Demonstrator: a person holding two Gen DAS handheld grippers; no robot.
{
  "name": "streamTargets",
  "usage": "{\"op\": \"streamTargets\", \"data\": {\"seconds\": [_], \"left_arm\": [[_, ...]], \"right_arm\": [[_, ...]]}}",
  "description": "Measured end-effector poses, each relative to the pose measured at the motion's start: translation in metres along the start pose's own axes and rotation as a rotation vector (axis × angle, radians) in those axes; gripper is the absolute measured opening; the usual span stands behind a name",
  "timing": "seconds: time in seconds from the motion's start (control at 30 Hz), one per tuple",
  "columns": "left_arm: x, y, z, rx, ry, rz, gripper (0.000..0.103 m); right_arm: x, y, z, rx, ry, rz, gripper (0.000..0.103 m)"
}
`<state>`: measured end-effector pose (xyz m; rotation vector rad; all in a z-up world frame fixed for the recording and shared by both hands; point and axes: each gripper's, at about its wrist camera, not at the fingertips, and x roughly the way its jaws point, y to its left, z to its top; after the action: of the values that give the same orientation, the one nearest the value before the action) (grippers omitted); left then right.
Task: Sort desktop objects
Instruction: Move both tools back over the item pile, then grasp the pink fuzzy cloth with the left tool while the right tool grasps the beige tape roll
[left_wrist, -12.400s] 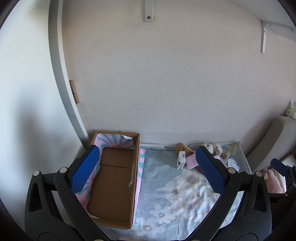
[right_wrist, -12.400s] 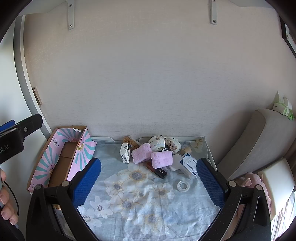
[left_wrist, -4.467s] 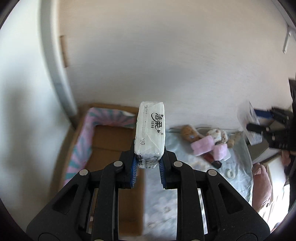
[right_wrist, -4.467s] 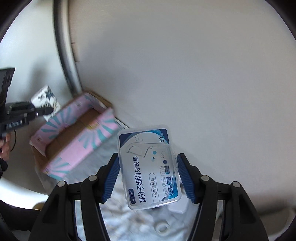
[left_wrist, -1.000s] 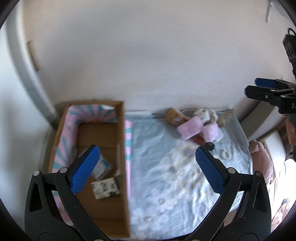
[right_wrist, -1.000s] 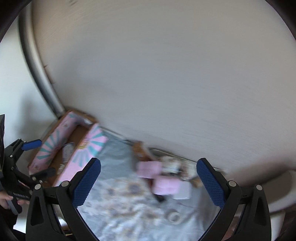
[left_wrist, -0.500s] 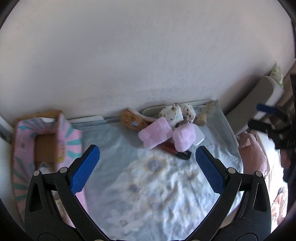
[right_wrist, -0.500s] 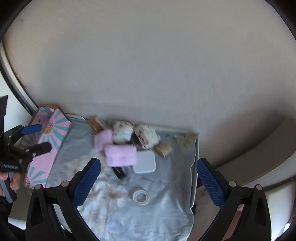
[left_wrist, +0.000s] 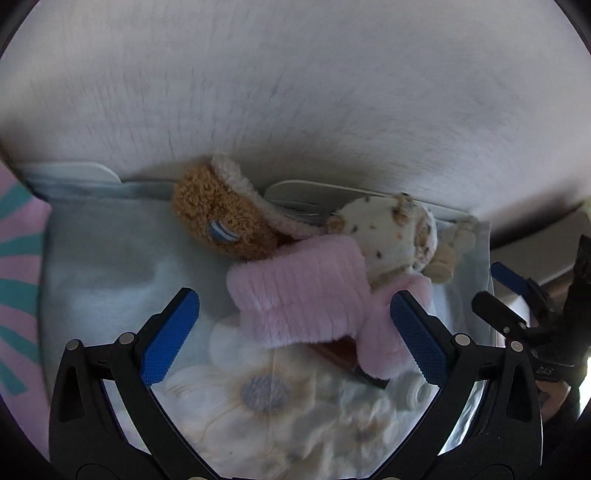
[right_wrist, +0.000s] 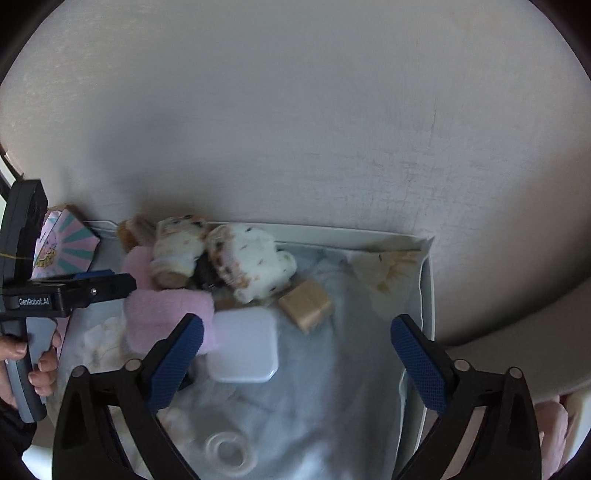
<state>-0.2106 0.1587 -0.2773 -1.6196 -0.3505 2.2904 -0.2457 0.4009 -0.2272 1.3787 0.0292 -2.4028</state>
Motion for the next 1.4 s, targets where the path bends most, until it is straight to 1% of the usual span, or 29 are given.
{"op": "streamTargets", "data": {"seconds": [0.1,0.17,0.27,0.33,0.37,0.43,0.5,0.57,0.6,0.67,0.87,1.07,1.17,1.4], "left_arm": [[0.01,0.005,0.0,-0.054,0.006,-0.022,0.103],[0.016,0.007,0.0,-0.078,0.009,-0.038,0.103],[0.021,0.007,0.0,-0.086,0.011,-0.045,0.1],[0.021,0.005,-0.001,-0.086,0.009,-0.055,0.096],[0.02,0.005,-0.001,-0.087,0.007,-0.062,0.089],[0.02,0.005,-0.001,-0.093,0.012,-0.088,0.082],[0.019,0.004,-0.002,-0.091,0.009,-0.087,0.074],[0.015,0.004,-0.003,-0.094,0.001,-0.089,0.059],[0.015,0.004,0.001,-0.099,-0.006,-0.095,0.056],[0.01,0.003,0.002,-0.098,-0.019,-0.098,0.044],[0.006,-0.003,0.005,-0.08,-0.015,-0.094,0.036],[-0.006,0.006,0.003,-0.078,-0.018,-0.101,0.034],[-0.018,0.011,0.004,-0.077,-0.027,-0.107,0.034],[-0.037,0.009,0.001,-0.063,-0.034,-0.1,0.034]], "right_arm": [[0.011,-0.006,0.002,-0.013,0.006,0.01,0.097],[0.017,-0.008,0.003,-0.023,0.009,0.003,0.094],[0.024,-0.009,0.004,-0.042,0.023,0.016,0.086],[0.028,-0.008,0.005,-0.061,0.03,0.019,0.072],[0.03,-0.008,0.005,-0.068,0.037,0.023,0.071],[0.033,-0.006,0.006,-0.078,0.048,0.018,0.062],[0.036,-0.007,0.005,-0.09,0.051,0.007,0.056],[0.037,-0.008,0.004,-0.095,0.058,0.014,0.046],[0.037,-0.008,0.003,-0.096,0.059,0.012,0.038],[0.036,-0.01,0.003,-0.091,0.05,0.011,0.037],[0.03,-0.012,0.003,-0.087,0.048,-0.006,0.037],[0.015,-0.011,0.003,-0.086,0.044,-0.014,0.037],[0.006,-0.011,0.003,-0.089,0.044,-0.019,0.037],[-0.018,-0.005,0.001,-0.085,0.041,-0.031,0.037]]}}
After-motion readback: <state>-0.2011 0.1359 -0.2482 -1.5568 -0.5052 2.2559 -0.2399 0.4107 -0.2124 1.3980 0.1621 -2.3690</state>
